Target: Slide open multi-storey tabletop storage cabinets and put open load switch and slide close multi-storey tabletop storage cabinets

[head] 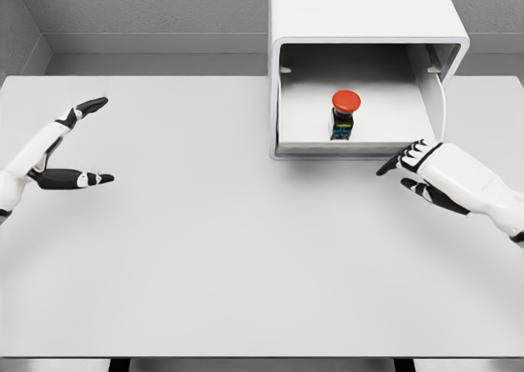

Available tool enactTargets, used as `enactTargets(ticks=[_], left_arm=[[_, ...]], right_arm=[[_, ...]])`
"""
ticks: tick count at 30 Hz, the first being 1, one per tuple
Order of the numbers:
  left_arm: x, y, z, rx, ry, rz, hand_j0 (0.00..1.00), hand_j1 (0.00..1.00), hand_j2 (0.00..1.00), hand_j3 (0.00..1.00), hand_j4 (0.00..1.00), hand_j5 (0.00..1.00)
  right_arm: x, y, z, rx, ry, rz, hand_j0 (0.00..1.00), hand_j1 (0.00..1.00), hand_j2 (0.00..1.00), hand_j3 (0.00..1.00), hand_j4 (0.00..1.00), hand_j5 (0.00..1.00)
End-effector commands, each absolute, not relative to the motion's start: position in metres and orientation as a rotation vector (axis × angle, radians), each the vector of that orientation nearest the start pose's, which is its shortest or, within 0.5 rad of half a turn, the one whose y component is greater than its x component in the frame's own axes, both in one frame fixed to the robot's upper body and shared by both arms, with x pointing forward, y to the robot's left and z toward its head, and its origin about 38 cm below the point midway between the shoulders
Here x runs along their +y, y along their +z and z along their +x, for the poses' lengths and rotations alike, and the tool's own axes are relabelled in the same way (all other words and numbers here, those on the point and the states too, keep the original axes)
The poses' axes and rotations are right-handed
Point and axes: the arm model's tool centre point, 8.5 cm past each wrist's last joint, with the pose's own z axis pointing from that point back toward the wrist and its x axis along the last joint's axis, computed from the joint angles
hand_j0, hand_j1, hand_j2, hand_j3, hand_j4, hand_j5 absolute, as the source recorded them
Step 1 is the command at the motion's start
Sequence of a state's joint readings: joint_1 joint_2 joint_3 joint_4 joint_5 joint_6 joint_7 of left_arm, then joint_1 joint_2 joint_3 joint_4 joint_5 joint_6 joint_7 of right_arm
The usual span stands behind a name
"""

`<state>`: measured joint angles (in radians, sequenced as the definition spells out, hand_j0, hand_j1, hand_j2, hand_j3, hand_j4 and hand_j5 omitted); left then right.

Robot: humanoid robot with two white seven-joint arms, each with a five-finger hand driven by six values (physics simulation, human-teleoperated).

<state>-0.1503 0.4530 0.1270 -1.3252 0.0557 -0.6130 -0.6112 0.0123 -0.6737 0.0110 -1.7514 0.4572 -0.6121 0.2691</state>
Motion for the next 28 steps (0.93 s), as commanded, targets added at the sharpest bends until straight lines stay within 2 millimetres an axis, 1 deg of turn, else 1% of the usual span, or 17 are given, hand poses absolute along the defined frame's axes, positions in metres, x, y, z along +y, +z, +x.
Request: enactTargets(ticks=[1,2,3,4,8,9,11,13,18,20,21,23,26,28], left_arm=[[0.395,0.129,0.38,-1.776,-0.971,0.136,1.0,1.0,1.0,1.0,1.0,1.0],[0.396,0.127,0.38,-1.769,-0.967,0.137,1.0,1.0,1.0,1.0,1.0,1.0],[0.403,0.125,0.379,-1.75,-0.966,0.145,1.0,1.0,1.0,1.0,1.0,1.0],[0.404,0.123,0.379,-1.743,-0.963,0.144,1.0,1.0,1.0,1.0,1.0,1.0],[0.405,0.118,0.376,-1.728,-0.965,0.143,1.0,1.0,1.0,1.0,1.0,1.0],[0.404,0.118,0.376,-1.726,-0.97,0.144,1.0,1.0,1.0,1.0,1.0,1.0],[0.403,0.116,0.376,-1.71,-0.991,0.154,1.0,1.0,1.0,1.0,1.0,1.0],[0.404,0.116,0.376,-1.708,-0.99,0.156,1.0,1.0,1.0,1.0,1.0,1.0],[0.404,0.116,0.376,-1.708,-0.99,0.156,1.0,1.0,1.0,1.0,1.0,1.0],[0.404,0.116,0.376,-1.709,-0.989,0.155,1.0,1.0,1.0,1.0,1.0,1.0],[0.404,0.116,0.376,-1.709,-0.989,0.155,1.0,1.0,1.0,1.0,1.0,1.0],[0.403,0.115,0.376,-1.71,-0.988,0.154,1.0,1.0,1.0,1.0,1.0,1.0],[0.403,0.115,0.376,-1.711,-0.99,0.153,1.0,1.0,1.0,1.0,1.0,1.0],[0.402,0.115,0.376,-1.711,-0.988,0.152,1.0,1.0,1.0,1.0,1.0,1.0]], right_arm=[[-0.325,0.177,0.335,-1.776,1.594,-0.481,0.59,0.59,0.59,0.59,0.59,0.59],[-0.322,0.175,0.338,-1.771,1.602,-0.469,0.59,0.59,0.59,0.59,0.59,0.59],[-0.32,0.177,0.339,-1.774,1.609,-0.473,0.59,0.59,0.59,0.59,0.59,0.59],[-0.315,0.173,0.342,-1.781,1.604,-0.463,0.59,0.59,0.59,0.59,0.59,0.59],[-0.306,0.165,0.357,-1.771,1.606,-0.43,0.6,0.6,0.6,0.6,0.6,0.6],[-0.306,0.163,0.36,-1.76,1.608,-0.426,0.6,0.6,0.6,0.6,0.6,0.6],[-0.301,0.163,0.368,-1.758,1.618,-0.412,0.6,0.6,0.6,0.6,0.6,0.6],[-0.3,0.164,0.376,-1.754,1.624,-0.414,0.6,0.6,0.6,0.6,0.6,0.6],[-0.305,0.166,0.375,-1.748,1.627,-0.422,0.62,0.62,0.62,0.62,0.62,0.62],[-0.314,0.169,0.372,-1.736,1.633,-0.441,0.62,0.62,0.62,0.62,0.62,0.62],[-0.323,0.173,0.372,-1.722,1.637,-0.465,0.62,0.62,0.62,0.62,0.62,0.62],[-0.355,0.18,0.362,-1.683,1.598,-0.535,0.62,0.62,0.62,0.62,0.62,0.62],[-0.368,0.188,0.357,-1.677,1.586,-0.569,0.62,0.62,0.62,0.62,0.62,0.62],[-0.374,0.189,0.354,-1.666,1.582,-0.58,0.62,0.62,0.62,0.62,0.62,0.62]])
